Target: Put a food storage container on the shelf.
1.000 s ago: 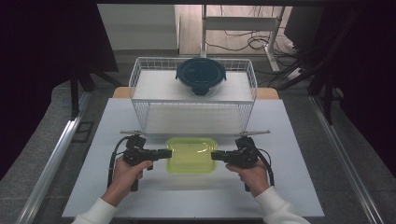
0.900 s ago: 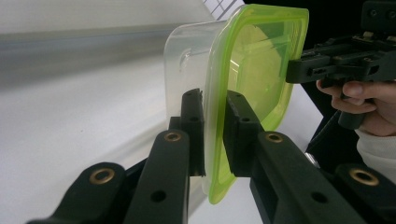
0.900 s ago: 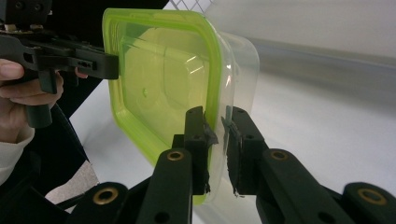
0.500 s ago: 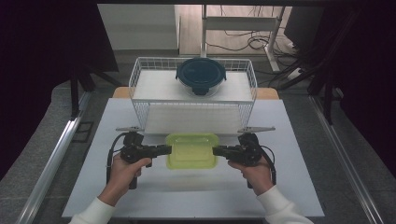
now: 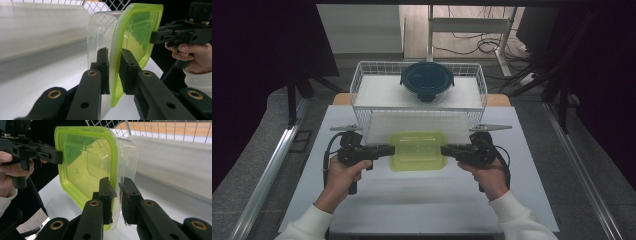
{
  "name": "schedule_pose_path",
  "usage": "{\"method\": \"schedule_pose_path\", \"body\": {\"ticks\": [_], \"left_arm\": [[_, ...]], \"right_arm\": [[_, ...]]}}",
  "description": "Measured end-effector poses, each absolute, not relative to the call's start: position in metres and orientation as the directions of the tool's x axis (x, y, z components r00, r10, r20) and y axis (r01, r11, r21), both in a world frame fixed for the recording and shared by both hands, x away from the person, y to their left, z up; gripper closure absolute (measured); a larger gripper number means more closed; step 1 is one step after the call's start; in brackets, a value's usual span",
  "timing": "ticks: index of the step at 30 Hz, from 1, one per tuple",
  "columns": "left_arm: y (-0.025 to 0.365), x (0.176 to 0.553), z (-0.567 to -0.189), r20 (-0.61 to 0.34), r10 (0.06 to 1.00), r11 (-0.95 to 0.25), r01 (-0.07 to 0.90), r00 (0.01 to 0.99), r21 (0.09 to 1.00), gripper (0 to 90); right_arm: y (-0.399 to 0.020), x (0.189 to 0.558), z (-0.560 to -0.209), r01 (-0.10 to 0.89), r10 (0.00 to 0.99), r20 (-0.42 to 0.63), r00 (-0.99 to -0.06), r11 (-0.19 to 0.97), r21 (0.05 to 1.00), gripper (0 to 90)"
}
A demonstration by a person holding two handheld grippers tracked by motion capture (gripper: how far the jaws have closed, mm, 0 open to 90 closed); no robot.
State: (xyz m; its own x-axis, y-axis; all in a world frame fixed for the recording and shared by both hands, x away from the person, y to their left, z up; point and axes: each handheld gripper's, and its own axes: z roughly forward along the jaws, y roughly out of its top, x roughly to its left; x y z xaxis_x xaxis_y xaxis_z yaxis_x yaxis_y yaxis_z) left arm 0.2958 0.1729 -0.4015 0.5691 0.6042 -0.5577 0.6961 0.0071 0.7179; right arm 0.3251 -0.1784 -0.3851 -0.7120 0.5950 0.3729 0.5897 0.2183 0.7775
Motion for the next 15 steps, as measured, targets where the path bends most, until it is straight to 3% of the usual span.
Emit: {"method": "schedule_pose_path", "body": {"ticks": [15], "left_arm": [[0.171, 0.312, -0.361, -0.528, 0.595, 0.006, 0.654, 0.605, 0.757, 79.5]], "right_arm": [[-0.18, 0.338, -0.345, 0.548, 0.595, 0.339, -0.729, 0.209, 0.81, 78.5]]}}
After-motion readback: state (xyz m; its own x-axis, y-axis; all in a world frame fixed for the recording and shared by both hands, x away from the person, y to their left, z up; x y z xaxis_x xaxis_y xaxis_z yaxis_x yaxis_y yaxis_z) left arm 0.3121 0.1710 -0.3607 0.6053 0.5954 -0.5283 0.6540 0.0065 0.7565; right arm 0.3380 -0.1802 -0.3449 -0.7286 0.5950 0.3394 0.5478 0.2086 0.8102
